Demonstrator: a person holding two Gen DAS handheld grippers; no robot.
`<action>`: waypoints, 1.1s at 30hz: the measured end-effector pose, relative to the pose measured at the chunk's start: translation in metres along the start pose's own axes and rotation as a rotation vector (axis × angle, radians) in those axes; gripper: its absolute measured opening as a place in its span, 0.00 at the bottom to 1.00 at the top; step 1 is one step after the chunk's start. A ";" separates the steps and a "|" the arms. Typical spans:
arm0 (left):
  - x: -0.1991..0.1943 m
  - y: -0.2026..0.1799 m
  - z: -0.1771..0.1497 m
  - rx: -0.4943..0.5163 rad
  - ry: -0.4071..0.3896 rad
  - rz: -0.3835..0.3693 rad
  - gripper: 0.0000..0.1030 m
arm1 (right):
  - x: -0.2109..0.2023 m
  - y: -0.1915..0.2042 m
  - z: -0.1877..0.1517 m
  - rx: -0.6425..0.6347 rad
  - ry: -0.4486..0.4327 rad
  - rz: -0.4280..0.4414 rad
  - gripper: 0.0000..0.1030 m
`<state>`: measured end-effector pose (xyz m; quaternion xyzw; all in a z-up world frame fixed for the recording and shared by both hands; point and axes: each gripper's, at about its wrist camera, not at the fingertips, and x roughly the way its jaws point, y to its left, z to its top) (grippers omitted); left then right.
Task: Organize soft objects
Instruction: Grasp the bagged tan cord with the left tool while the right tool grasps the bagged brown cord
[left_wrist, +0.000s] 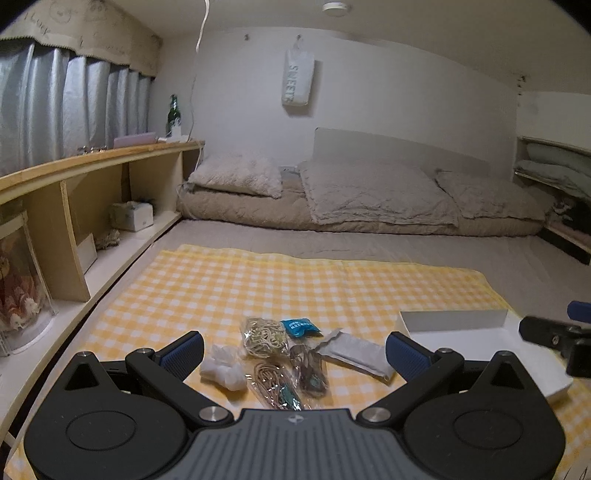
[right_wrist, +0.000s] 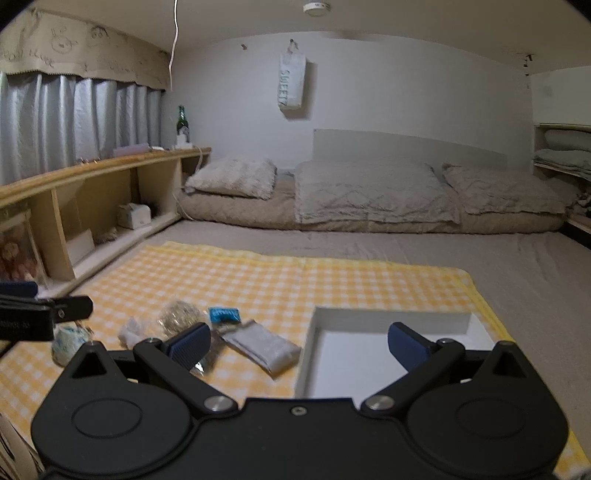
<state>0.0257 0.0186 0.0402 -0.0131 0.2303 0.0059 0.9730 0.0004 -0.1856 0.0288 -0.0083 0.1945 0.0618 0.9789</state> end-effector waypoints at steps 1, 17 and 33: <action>0.002 0.002 0.005 -0.010 0.005 0.007 1.00 | 0.002 -0.001 0.006 0.002 -0.002 0.014 1.00; 0.065 0.004 0.054 -0.037 0.027 0.118 1.00 | 0.091 0.019 0.116 0.022 0.037 0.139 1.00; 0.164 0.013 -0.017 -0.040 0.412 0.002 1.00 | 0.232 0.030 0.076 0.137 0.354 0.262 1.00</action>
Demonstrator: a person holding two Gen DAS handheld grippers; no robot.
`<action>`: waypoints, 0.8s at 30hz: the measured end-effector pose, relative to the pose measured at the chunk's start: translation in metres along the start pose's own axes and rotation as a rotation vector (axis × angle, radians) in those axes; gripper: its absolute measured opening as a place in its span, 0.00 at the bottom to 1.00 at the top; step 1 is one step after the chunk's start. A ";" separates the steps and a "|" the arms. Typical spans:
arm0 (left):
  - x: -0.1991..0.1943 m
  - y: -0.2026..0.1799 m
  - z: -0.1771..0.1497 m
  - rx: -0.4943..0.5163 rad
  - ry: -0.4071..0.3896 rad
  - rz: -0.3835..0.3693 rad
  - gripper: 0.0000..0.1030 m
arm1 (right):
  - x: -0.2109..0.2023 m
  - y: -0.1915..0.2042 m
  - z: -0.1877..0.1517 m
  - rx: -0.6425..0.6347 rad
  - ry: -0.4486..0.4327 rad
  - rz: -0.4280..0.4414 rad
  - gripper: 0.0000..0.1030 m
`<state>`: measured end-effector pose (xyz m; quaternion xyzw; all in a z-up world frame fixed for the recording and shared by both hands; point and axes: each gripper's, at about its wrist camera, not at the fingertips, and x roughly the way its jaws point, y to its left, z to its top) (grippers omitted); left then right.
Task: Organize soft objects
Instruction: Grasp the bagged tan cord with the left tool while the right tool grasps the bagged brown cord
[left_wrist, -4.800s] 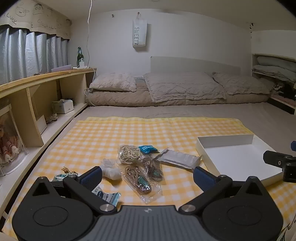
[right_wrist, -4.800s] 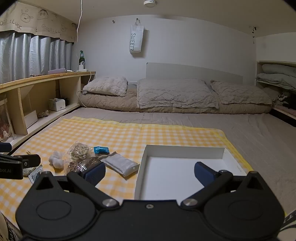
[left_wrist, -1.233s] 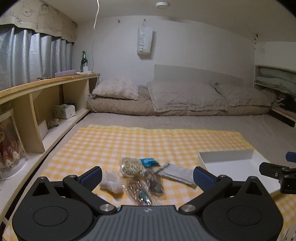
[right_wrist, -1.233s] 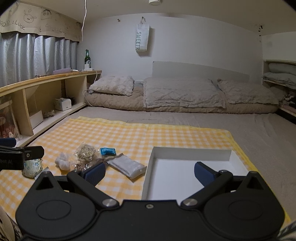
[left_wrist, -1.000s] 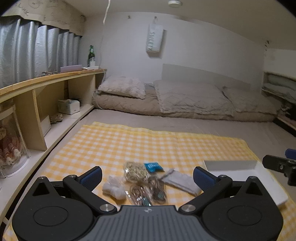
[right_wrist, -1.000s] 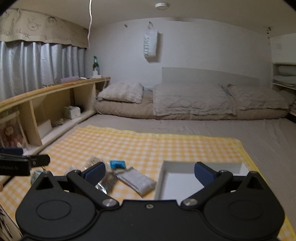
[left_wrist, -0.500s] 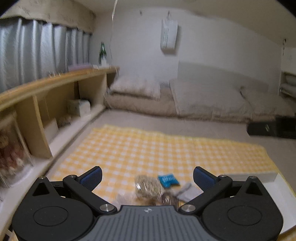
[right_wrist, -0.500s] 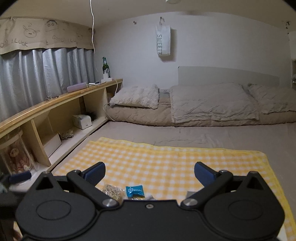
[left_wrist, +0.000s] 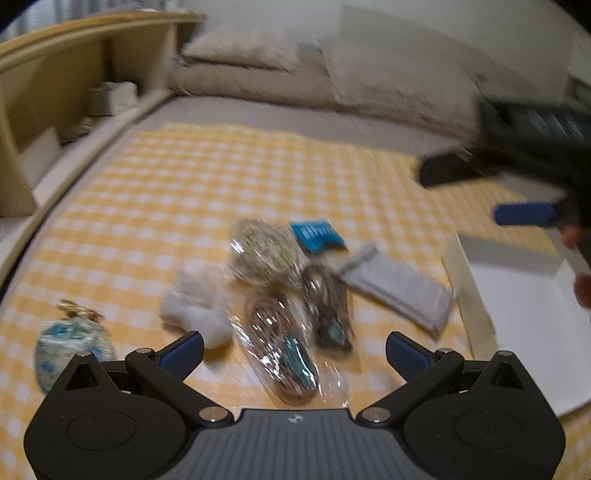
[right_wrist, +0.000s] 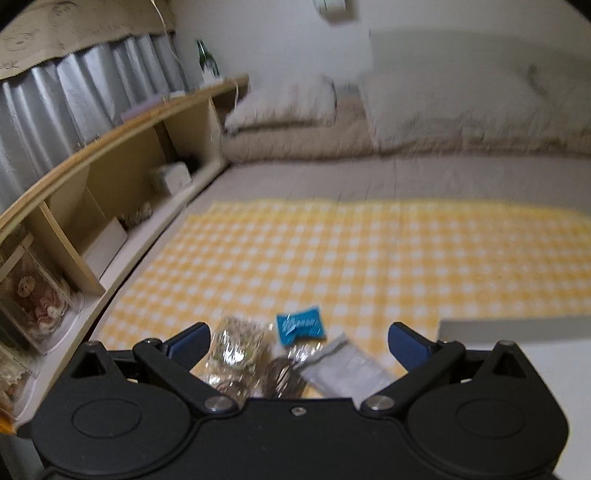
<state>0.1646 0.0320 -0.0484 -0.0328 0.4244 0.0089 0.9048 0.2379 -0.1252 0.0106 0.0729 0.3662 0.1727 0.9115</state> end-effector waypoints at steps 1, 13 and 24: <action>0.006 -0.002 -0.001 0.014 0.018 -0.004 1.00 | 0.009 -0.002 -0.001 0.018 0.028 0.005 1.00; 0.065 -0.022 -0.016 0.212 0.098 0.039 1.00 | 0.114 -0.003 -0.022 0.187 0.324 0.092 0.91; 0.073 0.009 -0.032 0.234 0.194 0.020 1.00 | 0.162 -0.004 -0.046 0.165 0.446 0.045 0.79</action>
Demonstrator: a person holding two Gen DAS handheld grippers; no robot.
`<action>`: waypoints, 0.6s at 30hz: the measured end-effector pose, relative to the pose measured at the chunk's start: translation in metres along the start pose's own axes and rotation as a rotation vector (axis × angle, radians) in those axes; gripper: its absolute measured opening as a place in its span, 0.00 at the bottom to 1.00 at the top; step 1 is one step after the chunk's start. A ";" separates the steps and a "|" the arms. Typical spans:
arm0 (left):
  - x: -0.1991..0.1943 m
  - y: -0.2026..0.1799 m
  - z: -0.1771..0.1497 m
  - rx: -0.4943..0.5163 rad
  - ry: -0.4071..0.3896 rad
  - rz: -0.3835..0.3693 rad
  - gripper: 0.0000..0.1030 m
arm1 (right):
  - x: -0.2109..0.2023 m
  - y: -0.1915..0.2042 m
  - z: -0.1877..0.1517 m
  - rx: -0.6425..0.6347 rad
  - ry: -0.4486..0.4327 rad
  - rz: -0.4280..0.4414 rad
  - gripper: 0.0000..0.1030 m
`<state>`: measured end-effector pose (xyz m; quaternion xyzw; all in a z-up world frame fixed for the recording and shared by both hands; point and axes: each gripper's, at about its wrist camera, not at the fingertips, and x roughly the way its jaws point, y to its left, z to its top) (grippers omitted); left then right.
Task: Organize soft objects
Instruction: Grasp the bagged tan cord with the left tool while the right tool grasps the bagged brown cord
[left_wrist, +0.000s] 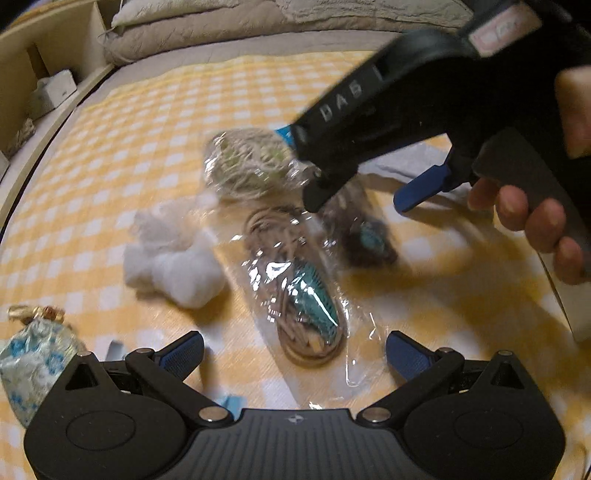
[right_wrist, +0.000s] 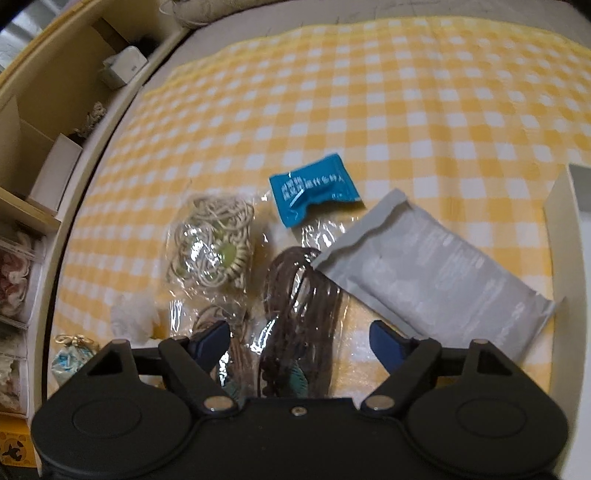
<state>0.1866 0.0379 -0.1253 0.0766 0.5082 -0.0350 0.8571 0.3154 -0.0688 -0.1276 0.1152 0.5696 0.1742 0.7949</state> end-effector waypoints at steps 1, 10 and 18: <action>-0.002 0.004 -0.002 -0.009 0.003 -0.006 1.00 | 0.003 0.000 -0.001 0.000 0.004 0.000 0.78; -0.016 0.016 0.012 -0.082 -0.036 -0.015 1.00 | 0.008 0.018 -0.009 -0.178 -0.009 -0.074 0.54; -0.007 0.007 0.021 -0.127 -0.016 -0.014 0.90 | -0.007 0.008 -0.019 -0.239 0.021 -0.074 0.38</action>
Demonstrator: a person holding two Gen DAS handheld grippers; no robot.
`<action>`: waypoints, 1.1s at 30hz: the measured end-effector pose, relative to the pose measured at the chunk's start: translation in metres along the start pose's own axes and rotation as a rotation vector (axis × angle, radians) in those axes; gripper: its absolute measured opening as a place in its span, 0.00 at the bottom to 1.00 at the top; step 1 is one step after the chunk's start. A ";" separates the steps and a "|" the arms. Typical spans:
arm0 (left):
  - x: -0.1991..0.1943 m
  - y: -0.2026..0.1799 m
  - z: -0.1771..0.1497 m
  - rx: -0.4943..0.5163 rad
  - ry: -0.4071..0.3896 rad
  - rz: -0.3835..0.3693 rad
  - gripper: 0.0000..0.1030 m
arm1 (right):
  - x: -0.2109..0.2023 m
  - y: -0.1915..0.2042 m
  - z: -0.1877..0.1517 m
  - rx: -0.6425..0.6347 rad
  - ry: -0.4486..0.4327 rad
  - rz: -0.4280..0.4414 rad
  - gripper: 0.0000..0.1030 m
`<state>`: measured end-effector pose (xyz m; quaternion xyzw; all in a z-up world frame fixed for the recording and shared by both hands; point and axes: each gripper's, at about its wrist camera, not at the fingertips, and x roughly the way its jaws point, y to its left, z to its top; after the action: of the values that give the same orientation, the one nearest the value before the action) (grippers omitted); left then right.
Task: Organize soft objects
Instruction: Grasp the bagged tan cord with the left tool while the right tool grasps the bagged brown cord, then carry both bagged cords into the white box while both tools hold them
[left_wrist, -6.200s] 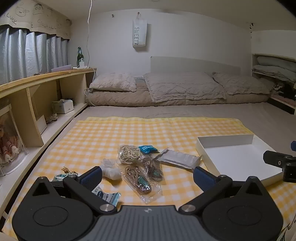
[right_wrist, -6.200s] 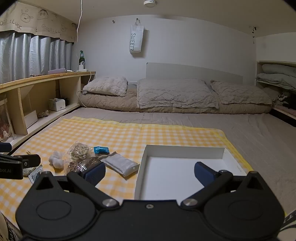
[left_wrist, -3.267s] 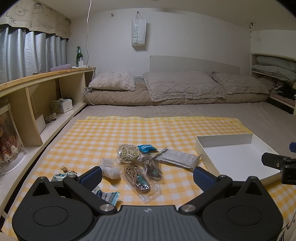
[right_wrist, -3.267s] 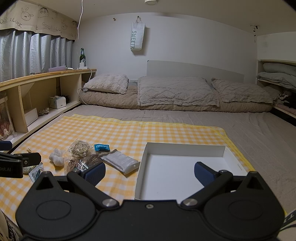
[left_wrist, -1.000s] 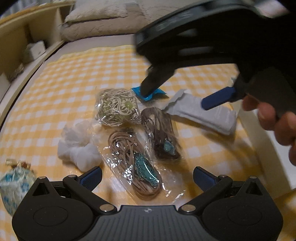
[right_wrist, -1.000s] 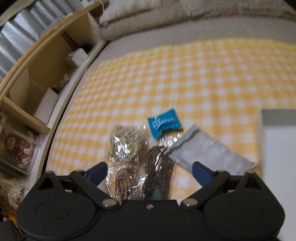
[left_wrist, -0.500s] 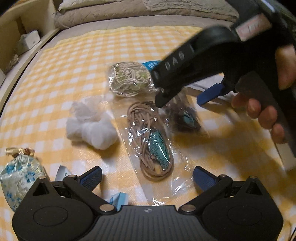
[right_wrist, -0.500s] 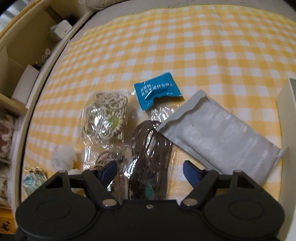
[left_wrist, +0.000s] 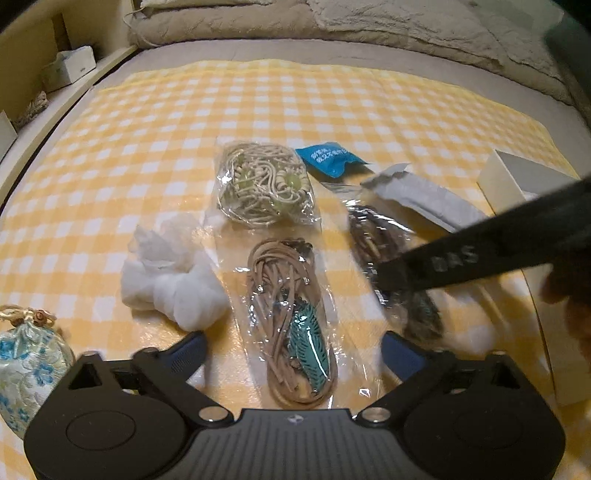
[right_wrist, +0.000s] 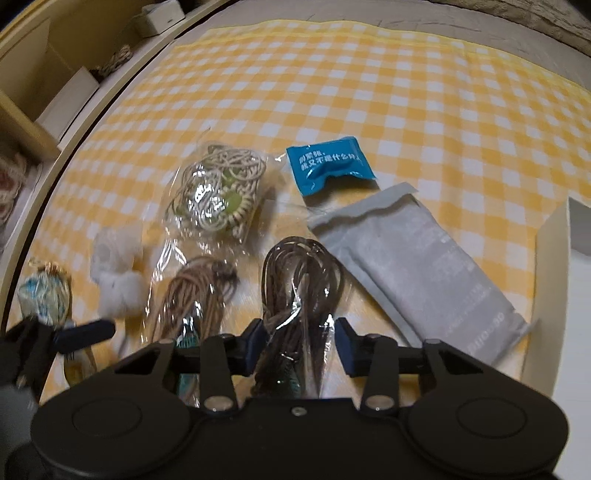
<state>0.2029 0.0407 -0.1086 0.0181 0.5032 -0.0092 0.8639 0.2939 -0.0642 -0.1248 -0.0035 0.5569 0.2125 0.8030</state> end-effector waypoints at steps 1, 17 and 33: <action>0.005 0.000 0.001 0.005 0.005 0.003 0.86 | -0.003 -0.002 -0.002 -0.007 -0.001 -0.004 0.37; -0.007 0.012 0.001 -0.066 -0.041 -0.041 0.35 | -0.032 -0.009 -0.025 -0.068 -0.019 0.011 0.21; -0.067 0.015 -0.001 -0.142 -0.175 -0.086 0.25 | -0.081 0.003 -0.036 -0.094 -0.158 0.041 0.21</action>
<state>0.1692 0.0554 -0.0509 -0.0657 0.4257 -0.0120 0.9024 0.2371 -0.0979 -0.0651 -0.0132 0.4811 0.2545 0.8388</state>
